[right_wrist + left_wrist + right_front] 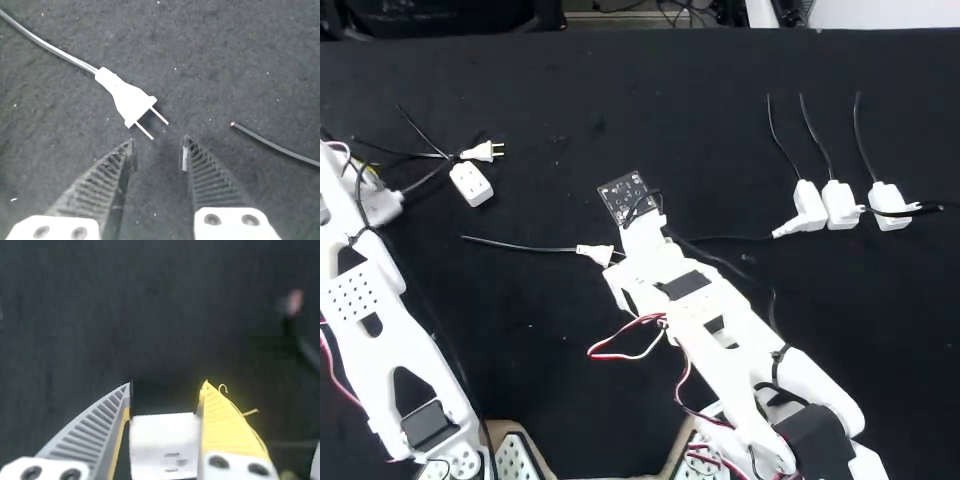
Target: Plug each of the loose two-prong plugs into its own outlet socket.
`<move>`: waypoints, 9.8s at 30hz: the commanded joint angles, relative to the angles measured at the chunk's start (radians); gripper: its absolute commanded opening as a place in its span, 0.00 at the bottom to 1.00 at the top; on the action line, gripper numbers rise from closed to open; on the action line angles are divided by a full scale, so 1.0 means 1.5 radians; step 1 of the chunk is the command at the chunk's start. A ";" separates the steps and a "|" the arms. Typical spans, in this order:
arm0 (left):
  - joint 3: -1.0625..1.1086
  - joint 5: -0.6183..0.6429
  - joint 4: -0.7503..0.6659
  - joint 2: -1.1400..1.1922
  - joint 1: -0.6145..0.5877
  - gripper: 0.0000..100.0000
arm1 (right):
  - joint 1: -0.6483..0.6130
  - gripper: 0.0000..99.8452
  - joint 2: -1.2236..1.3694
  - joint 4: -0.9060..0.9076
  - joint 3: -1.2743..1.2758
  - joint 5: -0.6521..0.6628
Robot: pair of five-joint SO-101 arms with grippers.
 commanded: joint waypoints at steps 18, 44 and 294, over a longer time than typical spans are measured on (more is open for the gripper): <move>-0.025 -0.240 0.133 -0.034 -0.080 0.23 | -0.007 0.13 -0.026 -0.015 0.001 -0.003; 0.380 -0.235 0.130 -0.340 0.059 0.23 | -0.006 0.13 -0.026 -0.015 0.001 -0.003; 1.335 -0.037 -0.332 -0.721 0.091 0.23 | 0.026 0.13 -0.323 0.139 0.062 0.037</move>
